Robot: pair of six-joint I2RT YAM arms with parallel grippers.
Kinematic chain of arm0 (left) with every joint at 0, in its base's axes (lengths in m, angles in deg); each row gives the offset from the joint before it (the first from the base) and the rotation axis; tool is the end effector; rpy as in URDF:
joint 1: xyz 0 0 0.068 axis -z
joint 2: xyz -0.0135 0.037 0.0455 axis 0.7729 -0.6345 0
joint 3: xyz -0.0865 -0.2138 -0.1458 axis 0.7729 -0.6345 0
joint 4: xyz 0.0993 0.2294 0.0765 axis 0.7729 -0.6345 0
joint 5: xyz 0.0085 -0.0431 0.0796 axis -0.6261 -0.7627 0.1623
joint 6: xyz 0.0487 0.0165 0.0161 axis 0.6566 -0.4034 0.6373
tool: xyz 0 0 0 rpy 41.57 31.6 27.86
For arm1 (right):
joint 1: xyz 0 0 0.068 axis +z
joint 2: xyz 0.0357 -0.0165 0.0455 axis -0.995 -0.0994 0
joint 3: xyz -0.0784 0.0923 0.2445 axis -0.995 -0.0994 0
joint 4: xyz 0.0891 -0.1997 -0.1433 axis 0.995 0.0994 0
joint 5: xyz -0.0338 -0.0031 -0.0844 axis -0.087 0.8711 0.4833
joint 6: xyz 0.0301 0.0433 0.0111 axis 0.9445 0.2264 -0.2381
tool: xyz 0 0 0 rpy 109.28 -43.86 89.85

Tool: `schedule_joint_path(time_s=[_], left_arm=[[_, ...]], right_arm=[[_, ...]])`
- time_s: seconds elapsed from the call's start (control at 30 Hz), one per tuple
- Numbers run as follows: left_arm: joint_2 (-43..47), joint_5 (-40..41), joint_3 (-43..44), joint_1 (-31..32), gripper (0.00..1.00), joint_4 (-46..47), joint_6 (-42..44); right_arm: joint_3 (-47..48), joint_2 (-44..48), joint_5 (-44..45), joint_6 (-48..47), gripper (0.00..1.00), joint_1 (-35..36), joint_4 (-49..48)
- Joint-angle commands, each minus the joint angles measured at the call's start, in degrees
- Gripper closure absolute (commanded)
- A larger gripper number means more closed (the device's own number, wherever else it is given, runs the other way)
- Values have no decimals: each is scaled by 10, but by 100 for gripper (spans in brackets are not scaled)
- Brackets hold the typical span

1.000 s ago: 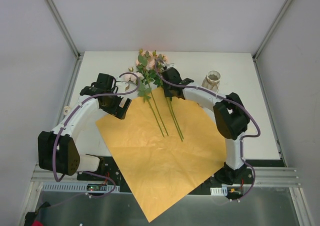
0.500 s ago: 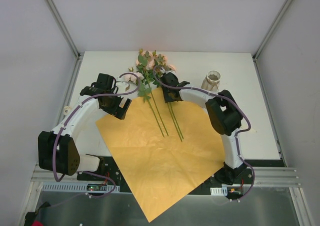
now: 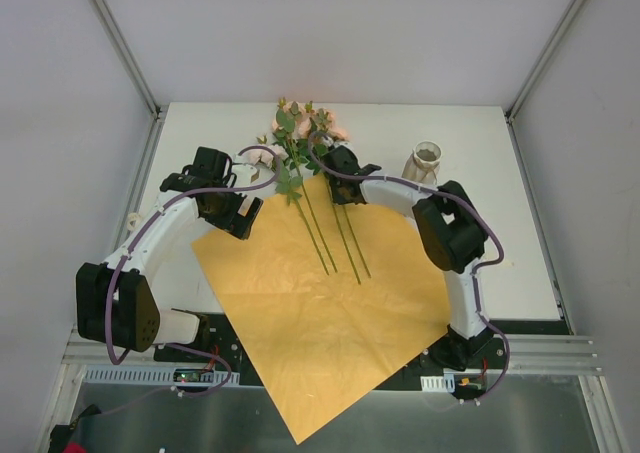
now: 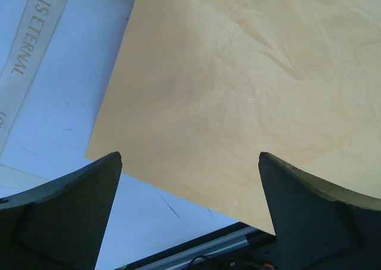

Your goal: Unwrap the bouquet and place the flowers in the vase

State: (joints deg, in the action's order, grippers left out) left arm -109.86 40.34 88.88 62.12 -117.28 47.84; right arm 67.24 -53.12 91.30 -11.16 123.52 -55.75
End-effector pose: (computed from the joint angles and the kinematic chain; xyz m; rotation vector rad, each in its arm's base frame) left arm 0.2614 -0.0592 0.2633 0.6943 2.4691 -0.1745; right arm 0.3653 0.2846 0.1701 -0.5810 2.3050 -0.0004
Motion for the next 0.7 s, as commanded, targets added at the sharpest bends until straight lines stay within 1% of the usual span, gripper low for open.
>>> schedule_joint_path(time_s=[0.0, 0.03, 0.17, 0.3, 0.33, 0.37, 0.43, 0.47, 0.5, 0.57, 0.6, 0.67], left_arm=[[12, 5, 11, -6, 1, 2, 1], [13, 5, 11, -6, 1, 2, 0], [8, 8, 12, -6, 1, 1, -2], [-3, 9, 30, -17, 1, -1, -13], [-6, -2, 38, -23, 1, -9, -23], [-13, -8, 46, -28, 1, -13, -29], [-16, -34, 70, -49, 1, -22, -39], [-15, -37, 76, -55, 1, -23, -40], [-14, -38, 85, -63, 1, -24, -42], [-10, -46, 90, -68, 1, -26, -42], [-8, -47, 93, -71, 1, -27, -42], [0, -55, 95, -74, 1, -28, -41]], right_arm=[[-19, 101, 31, 7, 99, 3, -45], [-20, 130, 35, 1, 99, 4, -50], [-18, 199, 42, -23, 99, 3, -73], [-11, 267, 16, -42, 99, 4, -97], [-9, 278, 11, -45, 99, 4, -100], [-11, 289, 9, -69, 99, 5, -106], [-27, 334, 19, -94, 99, 7, -144], [-58, 352, 27, -111, 99, 9, -180], [-75, 386, 49, -153, 99, 8, -249], [-131, 413, 66, -209, 99, 7, -352], [-137, 428, 67, -260, 99, 3, -434], [-124, 435, 42, -275, 99, -18, -453]])
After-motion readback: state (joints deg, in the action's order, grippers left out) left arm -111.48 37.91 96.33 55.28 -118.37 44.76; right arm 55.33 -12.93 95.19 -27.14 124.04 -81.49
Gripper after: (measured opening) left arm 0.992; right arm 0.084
